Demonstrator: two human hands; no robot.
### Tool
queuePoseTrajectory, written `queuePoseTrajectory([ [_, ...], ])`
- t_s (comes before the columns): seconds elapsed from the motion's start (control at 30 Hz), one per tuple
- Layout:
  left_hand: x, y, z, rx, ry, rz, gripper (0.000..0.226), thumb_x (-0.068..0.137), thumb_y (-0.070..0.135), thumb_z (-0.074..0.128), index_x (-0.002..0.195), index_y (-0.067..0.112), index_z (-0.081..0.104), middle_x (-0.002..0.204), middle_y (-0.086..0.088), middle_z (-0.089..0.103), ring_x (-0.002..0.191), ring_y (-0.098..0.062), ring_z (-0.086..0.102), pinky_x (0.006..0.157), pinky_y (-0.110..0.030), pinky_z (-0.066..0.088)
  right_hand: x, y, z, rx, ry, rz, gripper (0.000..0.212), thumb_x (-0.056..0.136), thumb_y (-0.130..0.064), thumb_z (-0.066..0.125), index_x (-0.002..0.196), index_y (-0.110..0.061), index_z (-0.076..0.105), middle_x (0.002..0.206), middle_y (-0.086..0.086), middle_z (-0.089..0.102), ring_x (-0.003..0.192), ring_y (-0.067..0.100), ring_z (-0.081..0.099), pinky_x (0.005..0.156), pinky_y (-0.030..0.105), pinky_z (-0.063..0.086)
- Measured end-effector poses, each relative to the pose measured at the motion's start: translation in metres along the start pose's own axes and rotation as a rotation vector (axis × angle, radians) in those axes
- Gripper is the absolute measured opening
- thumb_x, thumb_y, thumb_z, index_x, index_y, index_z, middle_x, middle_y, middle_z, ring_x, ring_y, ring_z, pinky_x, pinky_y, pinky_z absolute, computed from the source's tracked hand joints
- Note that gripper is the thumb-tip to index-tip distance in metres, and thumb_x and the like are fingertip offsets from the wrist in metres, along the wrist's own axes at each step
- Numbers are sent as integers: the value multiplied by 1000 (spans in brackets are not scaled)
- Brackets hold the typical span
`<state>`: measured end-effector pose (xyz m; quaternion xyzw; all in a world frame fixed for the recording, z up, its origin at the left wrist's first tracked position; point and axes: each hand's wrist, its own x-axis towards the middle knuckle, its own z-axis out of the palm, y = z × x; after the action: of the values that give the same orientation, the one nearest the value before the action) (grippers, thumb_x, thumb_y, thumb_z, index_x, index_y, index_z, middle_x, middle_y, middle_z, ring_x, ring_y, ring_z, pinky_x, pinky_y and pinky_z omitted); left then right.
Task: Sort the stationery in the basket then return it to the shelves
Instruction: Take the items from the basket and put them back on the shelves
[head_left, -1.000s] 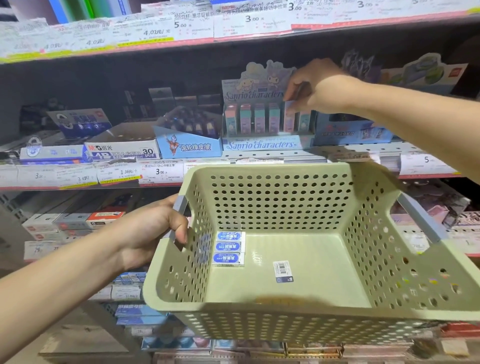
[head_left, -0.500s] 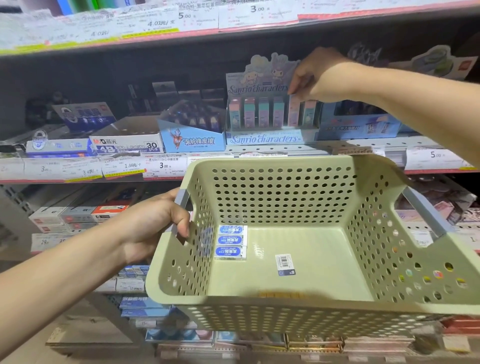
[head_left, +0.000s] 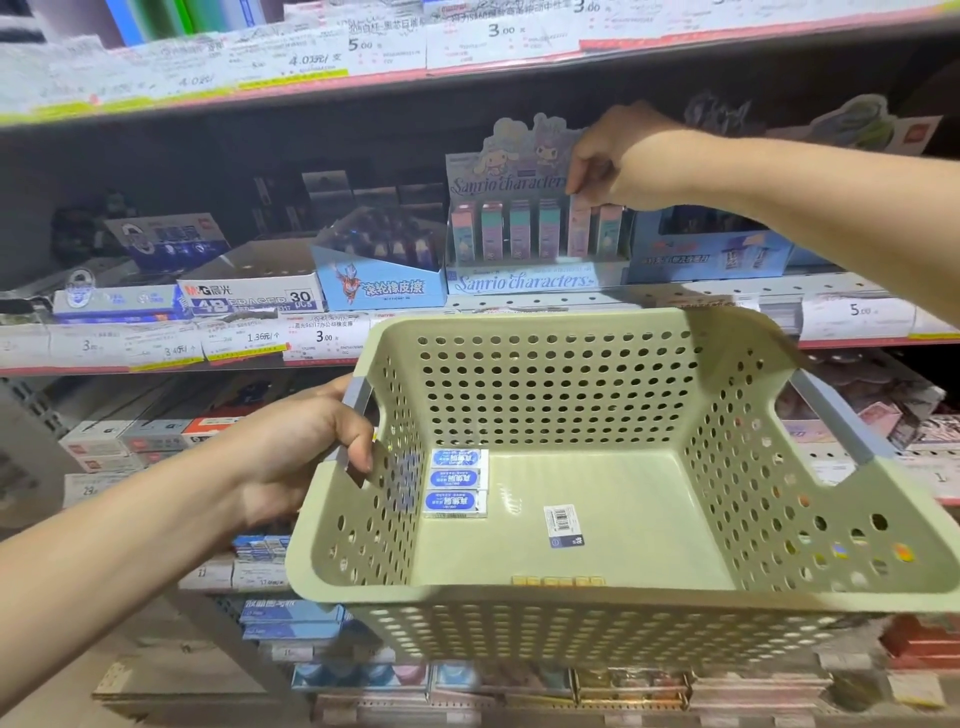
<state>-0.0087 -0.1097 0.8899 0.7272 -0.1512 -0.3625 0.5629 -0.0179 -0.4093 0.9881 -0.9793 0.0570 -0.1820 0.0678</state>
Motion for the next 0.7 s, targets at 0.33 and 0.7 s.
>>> queuePoseTrajectory([
  [0.33,3,0,1,-13,17,-7,62,40,-8,41,93,15,62,65,-16,60,49,-26,57,51,-31,51,-4,0,5,-40,12,-69,15,83,-8,68,97,-7,72,97,10,71,79,15,57,75,18,38],
  [0.7,1,0,3,-55,47,-18,77,41,-8,40,115,7,54,76,-20,56,46,-26,56,45,-28,50,-4,-2,5,-56,57,-75,14,80,-11,70,93,-9,74,93,8,72,79,17,61,81,21,46],
])
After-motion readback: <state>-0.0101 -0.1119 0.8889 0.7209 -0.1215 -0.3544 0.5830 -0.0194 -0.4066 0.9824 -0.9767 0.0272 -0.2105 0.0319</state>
